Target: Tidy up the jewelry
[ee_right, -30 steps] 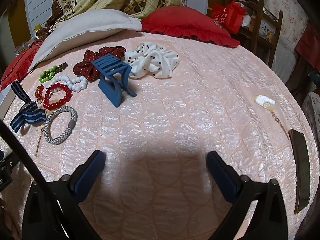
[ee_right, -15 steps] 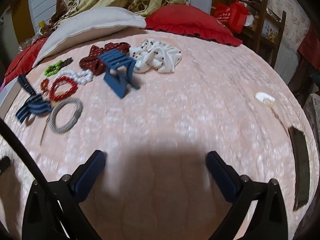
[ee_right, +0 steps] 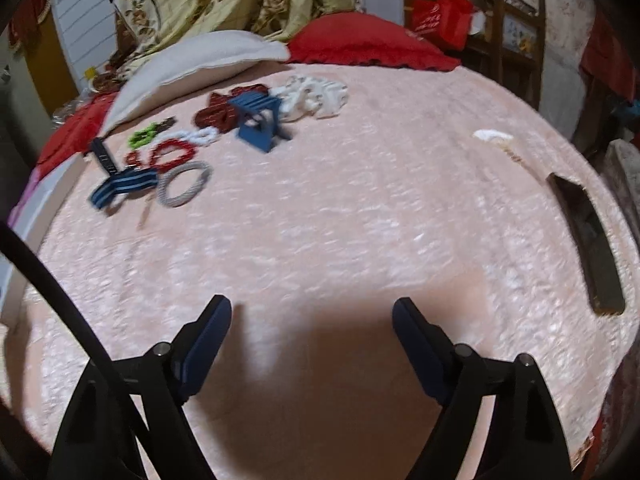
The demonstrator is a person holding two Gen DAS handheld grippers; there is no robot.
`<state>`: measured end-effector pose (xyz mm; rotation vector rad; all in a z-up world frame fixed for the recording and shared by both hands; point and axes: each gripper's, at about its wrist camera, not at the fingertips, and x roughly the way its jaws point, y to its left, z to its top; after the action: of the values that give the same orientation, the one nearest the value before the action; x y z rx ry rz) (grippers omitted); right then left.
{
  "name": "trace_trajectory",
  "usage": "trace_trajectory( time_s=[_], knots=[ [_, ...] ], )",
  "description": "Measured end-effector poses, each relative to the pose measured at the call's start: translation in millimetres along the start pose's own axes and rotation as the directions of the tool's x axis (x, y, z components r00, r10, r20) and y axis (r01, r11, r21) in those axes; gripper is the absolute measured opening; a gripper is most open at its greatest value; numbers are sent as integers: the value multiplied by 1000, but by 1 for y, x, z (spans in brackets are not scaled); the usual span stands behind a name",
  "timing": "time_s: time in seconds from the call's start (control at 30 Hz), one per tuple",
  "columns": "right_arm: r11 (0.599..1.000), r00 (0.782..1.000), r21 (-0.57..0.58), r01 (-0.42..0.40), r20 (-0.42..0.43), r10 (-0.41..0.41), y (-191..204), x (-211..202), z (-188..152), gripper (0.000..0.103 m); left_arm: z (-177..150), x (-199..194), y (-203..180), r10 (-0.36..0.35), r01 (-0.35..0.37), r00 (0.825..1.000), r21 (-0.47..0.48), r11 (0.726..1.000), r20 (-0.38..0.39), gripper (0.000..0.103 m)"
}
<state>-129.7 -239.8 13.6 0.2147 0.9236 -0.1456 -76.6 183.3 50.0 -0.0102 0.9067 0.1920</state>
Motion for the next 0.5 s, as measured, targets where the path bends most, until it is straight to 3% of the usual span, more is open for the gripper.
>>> trace_trajectory(
  time_s=[0.13,0.2,0.23,0.3,0.5],
  knots=[
    [999,999,-16,-33,4,33,14,-7,-4,87,-6,9,-3,-50,51,998,33,998,-40,39],
    [999,999,-33,-32,12,33,22,-9,-5,87,-9,19,-10,-60,66,993,54,996,-104,17],
    [999,999,-37,-34,13,34,25,-10,-6,87,-11,20,-15,-29,37,994,77,996,-105,18],
    [998,999,-42,-47,10,48,28,-10,-7,87,-13,18,-24,1,10,994,101,995,-107,7],
    [996,998,-68,-59,3,59,34,-11,-13,87,-17,10,-34,-58,64,986,34,997,-158,5]
  ],
)
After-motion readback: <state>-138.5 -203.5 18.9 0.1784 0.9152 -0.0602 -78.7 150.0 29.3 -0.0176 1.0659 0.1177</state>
